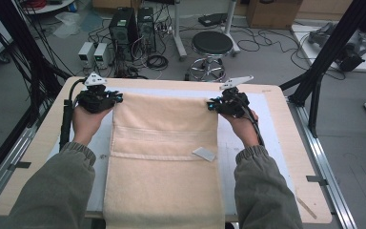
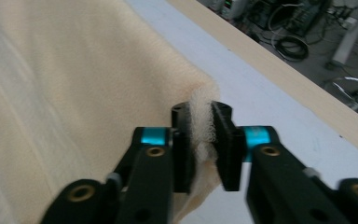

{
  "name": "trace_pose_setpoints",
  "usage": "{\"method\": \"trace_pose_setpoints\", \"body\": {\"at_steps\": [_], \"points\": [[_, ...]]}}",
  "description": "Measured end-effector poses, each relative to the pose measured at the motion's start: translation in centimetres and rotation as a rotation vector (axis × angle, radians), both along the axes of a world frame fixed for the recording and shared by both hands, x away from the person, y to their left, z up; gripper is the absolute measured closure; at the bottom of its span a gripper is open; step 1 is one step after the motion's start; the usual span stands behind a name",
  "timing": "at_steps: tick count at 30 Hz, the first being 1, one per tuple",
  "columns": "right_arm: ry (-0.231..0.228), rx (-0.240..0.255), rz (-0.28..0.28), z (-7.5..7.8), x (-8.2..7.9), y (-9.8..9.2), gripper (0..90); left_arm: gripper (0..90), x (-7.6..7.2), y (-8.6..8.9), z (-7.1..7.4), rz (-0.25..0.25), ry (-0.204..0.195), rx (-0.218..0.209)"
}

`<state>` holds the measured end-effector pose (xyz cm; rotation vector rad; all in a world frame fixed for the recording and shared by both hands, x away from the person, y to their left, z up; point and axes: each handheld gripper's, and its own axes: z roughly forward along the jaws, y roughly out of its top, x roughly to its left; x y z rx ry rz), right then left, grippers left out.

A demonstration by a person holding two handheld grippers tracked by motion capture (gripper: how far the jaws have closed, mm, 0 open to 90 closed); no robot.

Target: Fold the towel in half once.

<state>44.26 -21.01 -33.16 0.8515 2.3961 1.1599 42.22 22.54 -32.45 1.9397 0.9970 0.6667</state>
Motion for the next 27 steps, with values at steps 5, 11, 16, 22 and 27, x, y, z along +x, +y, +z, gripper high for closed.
{"method": "trace_pose_setpoints", "body": {"at_steps": [5, 11, 16, 22, 27], "points": [[0.047, -0.001, -0.004, -1.9, -0.6, -0.4, 51.8, 59.3, -1.0, 0.9, -2.0, -0.023, 0.043, -0.005], [0.065, 0.007, 0.008, -3.4, -3.3, -0.9, 39.4, 53.6, -3.4, 1.6, -4.2, -0.064, 0.07, -0.032], [0.067, 0.018, 0.032, -4.5, -5.4, -1.4, 34.1, 49.2, -5.5, 1.8, -5.6, -0.103, 0.065, -0.037], [0.12, -0.008, 0.04, -5.5, -7.1, -1.7, 23.7, 44.9, -7.5, 1.7, -7.1, -0.143, 0.07, -0.033], [0.045, -0.013, 0.057, -6.1, -8.8, -1.6, 30.5, 43.0, -8.8, 1.4, -8.3, -0.166, 0.065, -0.04]]}}
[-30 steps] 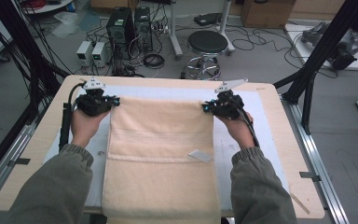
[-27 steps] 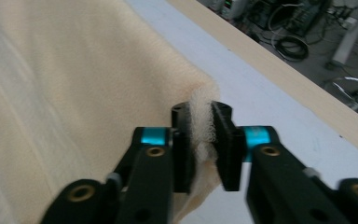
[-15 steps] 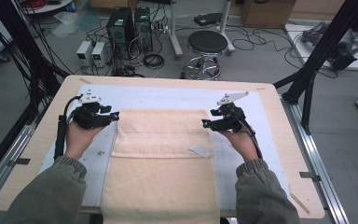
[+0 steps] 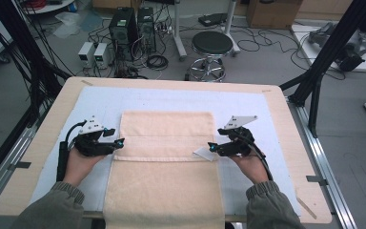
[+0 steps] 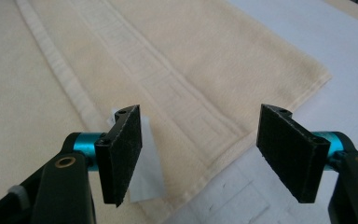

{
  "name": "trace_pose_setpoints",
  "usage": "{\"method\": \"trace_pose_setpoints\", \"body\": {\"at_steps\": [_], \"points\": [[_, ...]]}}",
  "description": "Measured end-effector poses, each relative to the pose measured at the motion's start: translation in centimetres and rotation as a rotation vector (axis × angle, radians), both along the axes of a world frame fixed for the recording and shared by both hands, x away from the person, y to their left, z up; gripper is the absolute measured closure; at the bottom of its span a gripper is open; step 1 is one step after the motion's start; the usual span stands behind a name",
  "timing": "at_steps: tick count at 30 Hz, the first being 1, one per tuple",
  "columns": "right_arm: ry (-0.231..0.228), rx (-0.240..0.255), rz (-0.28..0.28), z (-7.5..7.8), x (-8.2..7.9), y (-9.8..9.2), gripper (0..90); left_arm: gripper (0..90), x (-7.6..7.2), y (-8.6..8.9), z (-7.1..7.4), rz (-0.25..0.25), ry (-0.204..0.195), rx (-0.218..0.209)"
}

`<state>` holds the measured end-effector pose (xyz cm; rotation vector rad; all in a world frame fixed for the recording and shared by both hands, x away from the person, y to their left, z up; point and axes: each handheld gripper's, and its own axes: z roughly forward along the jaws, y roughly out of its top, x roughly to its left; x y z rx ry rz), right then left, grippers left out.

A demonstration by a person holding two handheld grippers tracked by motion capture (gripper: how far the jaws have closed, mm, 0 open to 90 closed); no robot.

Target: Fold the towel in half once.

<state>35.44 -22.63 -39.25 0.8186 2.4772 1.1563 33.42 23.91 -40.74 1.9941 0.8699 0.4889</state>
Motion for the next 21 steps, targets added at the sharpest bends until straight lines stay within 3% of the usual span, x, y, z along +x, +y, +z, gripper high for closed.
{"method": "trace_pose_setpoints", "body": {"at_steps": [10, 17, 21], "points": [[-0.012, -0.024, 0.015, -2.8, -1.7, -0.3, 40.1, 43.3, -1.0, -1.2, -1.8, -0.056, 0.036, 0.029], [0.029, -0.059, 0.059, -4.4, -1.6, 0.8, 51.8, 56.8, -0.8, -1.6, -2.8, -0.113, 0.121, 0.081], [0.041, -0.043, 0.084, -4.6, -1.4, 1.0, 65.6, 69.3, -0.9, -1.7, -3.1, -0.118, 0.106, 0.079]]}}
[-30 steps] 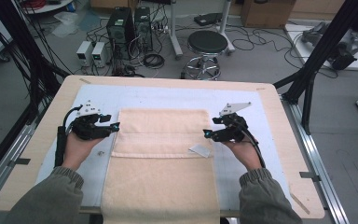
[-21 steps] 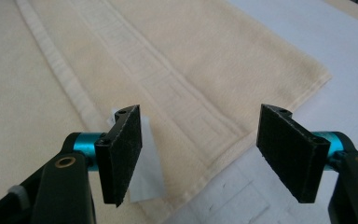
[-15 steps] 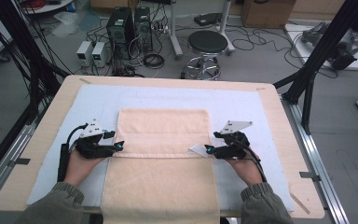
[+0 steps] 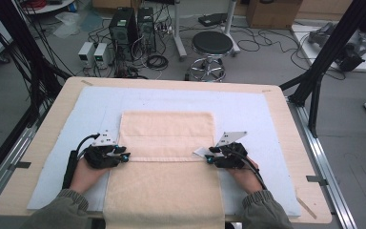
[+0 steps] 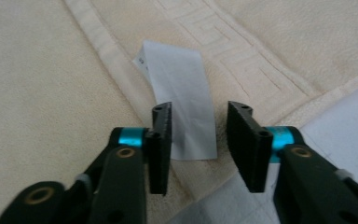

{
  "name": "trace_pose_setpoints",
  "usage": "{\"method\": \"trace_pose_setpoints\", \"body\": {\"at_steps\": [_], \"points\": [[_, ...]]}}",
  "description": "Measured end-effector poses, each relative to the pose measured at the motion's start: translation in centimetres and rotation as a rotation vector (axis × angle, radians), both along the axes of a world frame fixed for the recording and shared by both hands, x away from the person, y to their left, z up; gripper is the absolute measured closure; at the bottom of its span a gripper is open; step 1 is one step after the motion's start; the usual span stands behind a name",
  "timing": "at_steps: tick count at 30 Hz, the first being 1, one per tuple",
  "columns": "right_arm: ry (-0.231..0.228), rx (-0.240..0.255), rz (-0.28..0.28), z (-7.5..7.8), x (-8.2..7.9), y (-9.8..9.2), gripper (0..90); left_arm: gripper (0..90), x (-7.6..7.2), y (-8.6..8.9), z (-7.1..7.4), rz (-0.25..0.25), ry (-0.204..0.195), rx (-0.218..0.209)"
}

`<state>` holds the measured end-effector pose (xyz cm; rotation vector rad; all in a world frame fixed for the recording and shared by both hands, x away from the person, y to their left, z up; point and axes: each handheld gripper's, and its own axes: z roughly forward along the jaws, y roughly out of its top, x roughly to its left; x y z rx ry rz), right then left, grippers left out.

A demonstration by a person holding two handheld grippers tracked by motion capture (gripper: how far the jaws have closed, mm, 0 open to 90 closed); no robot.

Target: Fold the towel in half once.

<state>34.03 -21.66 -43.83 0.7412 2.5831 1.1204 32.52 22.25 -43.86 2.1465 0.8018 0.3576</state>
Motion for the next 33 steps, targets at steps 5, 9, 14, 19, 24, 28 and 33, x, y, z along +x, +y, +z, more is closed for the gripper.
{"method": "trace_pose_setpoints", "body": {"at_steps": [5, 9, 14, 19, 24, 28, 33], "points": [[0.019, 0.018, 0.018, 0.1, 0.2, 0.0, 82.1, 83.2, 0.0, 0.1, 0.1, 0.026, 0.003, -0.004], [0.016, 0.025, 0.026, 0.4, 0.3, -0.1, 84.2, 86.2, -0.1, 0.2, 0.3, 0.029, -0.011, -0.001], [-0.004, 0.045, 0.033, 1.6, 0.4, 0.0, 84.6, 86.9, -0.2, 0.6, 0.9, 0.043, -0.023, -0.026], [-0.025, 0.061, 0.046, 3.0, 0.0, 0.0, 84.6, 87.0, -0.8, 0.8, 2.2, 0.043, -0.067, -0.027], [-0.043, 0.069, 0.08, 4.2, -1.5, -0.2, 84.6, 87.0, -2.6, 1.3, 4.0, 0.023, -0.103, -0.049], [-0.052, 0.094, 0.123, 5.6, -4.3, -0.5, 84.6, 87.2, -5.8, 1.8, 5.2, -0.017, -0.127, -0.053], [-0.006, 0.147, 0.214, 6.0, -10.0, -1.1, 80.5, 86.7, -12.6, 2.2, 4.8, -0.097, -0.106, -0.05]]}}
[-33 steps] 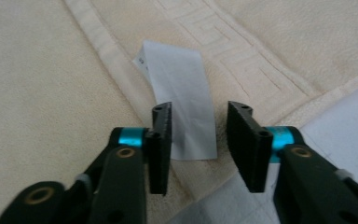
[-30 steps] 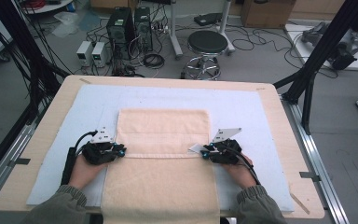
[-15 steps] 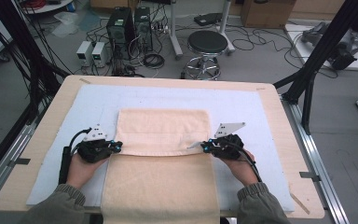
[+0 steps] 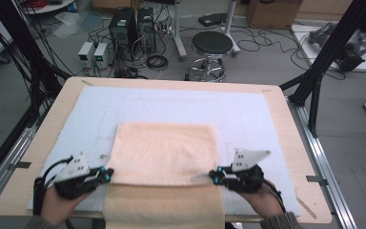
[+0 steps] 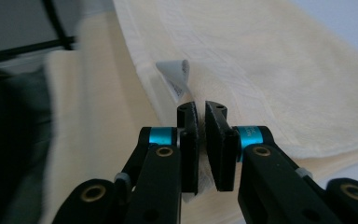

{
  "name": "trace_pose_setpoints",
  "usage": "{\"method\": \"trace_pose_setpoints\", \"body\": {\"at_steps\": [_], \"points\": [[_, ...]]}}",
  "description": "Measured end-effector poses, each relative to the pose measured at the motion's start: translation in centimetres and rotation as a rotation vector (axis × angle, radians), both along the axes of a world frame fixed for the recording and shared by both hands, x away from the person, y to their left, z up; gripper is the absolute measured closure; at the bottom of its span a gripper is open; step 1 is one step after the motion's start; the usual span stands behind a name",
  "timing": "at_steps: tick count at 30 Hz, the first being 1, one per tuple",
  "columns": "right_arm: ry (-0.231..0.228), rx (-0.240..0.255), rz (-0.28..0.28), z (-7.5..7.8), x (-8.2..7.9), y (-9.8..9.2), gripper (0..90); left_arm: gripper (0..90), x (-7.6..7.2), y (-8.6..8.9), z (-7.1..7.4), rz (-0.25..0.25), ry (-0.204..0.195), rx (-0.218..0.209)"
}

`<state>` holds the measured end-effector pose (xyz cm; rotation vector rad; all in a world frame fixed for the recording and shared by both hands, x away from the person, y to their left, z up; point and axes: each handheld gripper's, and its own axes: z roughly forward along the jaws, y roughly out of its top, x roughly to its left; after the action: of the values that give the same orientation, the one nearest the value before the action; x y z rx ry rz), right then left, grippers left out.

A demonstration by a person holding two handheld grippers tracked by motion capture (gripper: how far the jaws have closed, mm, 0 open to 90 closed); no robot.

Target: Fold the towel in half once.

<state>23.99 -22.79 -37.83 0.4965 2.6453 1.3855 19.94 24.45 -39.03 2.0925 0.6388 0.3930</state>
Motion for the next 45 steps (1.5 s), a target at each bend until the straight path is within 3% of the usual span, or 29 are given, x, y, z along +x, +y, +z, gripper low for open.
{"method": "trace_pose_setpoints", "body": {"at_steps": [1, 3, 5, 7, 13, 19, 23, 27, 33, 34, 37, 39, 42, 45], "points": [[0.017, 0.014, 0.027, -0.2, -1.1, -0.1, 76.3, 85.3, -1.0, 0.2, -0.1, -0.014, 0.002, 0.004], [0.024, 0.01, 0.037, -0.4, -2.5, -0.5, 67.7, 74.1, -2.0, 0.3, -0.2, -0.023, 0.002, 0.011], [0.017, 0.005, 0.025, -0.5, -2.5, -0.7, 64.4, 70.7, -1.9, 0.2, -0.2, -0.025, -0.009, 0.033], [0.016, 0.011, 0.003, -0.5, -1.7, -0.7, 62.4, 67.6, -1.1, 0.0, -0.3, -0.017, -0.012, 0.026], [-0.006, -0.017, -0.061, -1.2, 2.4, 0.2, 56.0, 58.9, 2.1, -0.2, -0.7, 0.033, -0.024, -0.004], [-0.003, -0.028, -0.141, -1.7, 6.8, 0.6, 49.9, 49.0, 6.1, 0.0, -0.9, 0.113, -0.047, -0.005], [0.002, -0.028, -0.193, -2.1, 9.2, 0.6, 45.1, 42.4, 9.2, -0.2, -1.7, 0.172, -0.012, -0.005], [-0.015, -0.074, -0.239, -2.3, 11.6, 1.0, 41.0, 38.9, 12.3, -0.6, -1.9, 0.238, -0.01, -0.018], [0.01, -0.129, -0.27, -2.4, 15.4, 1.5, 36.2, 40.1, 16.4, -0.9, -2.1, 0.301, 0.025, -0.058], [0.005, -0.136, -0.273, -2.6, 15.8, 1.7, 36.1, 40.5, 17.0, -0.9, -2.3, 0.31, 0.031, -0.07], [0.024, -0.161, -0.29, -3.4, 16.8, 1.9, 33.2, 41.0, 18.5, -1.2, -2.6, 0.319, 0.06, -0.042], [0.044, -0.166, -0.305, -4.1, 17.3, 1.8, 31.2, 41.0, 19.1, -1.3, -3.0, 0.329, 0.064, -0.049], [0.058, -0.176, -0.308, -4.8, 17.7, 1.8, 31.1, 41.0, 19.8, -1.2, -3.9, 0.363, 0.06, -0.013], [0.087, -0.172, -0.312, -5.4, 18.1, 1.6, 31.2, 41.1, 20.4, -1.0, -4.8, 0.366, 0.109, -0.006]]}}
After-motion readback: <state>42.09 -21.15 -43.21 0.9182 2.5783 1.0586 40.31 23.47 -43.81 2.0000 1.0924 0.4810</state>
